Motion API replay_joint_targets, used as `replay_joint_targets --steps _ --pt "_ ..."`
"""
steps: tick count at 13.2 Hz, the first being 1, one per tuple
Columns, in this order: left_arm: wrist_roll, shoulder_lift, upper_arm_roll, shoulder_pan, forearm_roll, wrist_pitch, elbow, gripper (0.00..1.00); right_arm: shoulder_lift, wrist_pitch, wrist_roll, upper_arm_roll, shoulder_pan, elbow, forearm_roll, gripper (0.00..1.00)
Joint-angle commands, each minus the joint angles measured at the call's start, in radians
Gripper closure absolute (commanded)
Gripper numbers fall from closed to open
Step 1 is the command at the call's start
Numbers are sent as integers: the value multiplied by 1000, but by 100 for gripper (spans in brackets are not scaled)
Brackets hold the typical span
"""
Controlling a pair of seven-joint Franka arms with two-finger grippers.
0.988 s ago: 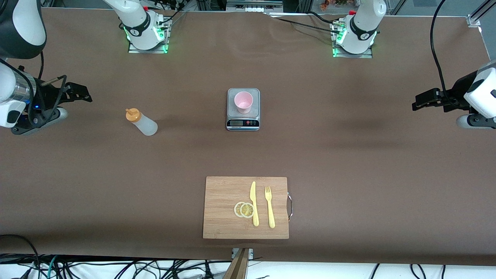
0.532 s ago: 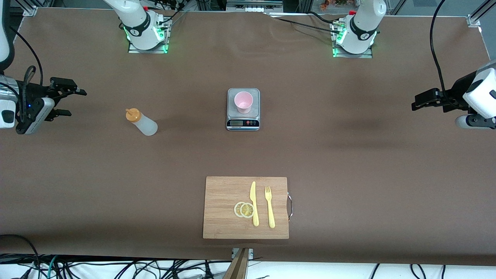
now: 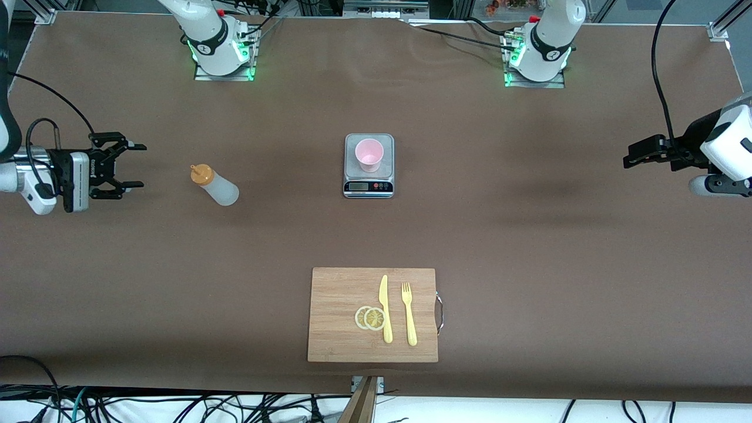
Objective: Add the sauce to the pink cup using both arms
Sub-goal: 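Move the right gripper to the white squeeze bottle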
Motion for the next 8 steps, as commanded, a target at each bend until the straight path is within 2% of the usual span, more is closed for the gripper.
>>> replay_joint_targets --steps 1,6,8 --pt "21 11 -4 4 15 -19 23 0 106 -32 -247 5 -42 14 118 0" --pt "21 11 -4 4 15 -19 23 0 276 -32 -592 5 -53 19 289 1" --pt "19 11 -4 4 15 -19 23 0 312 -34 -689 15 -50 19 344 1"
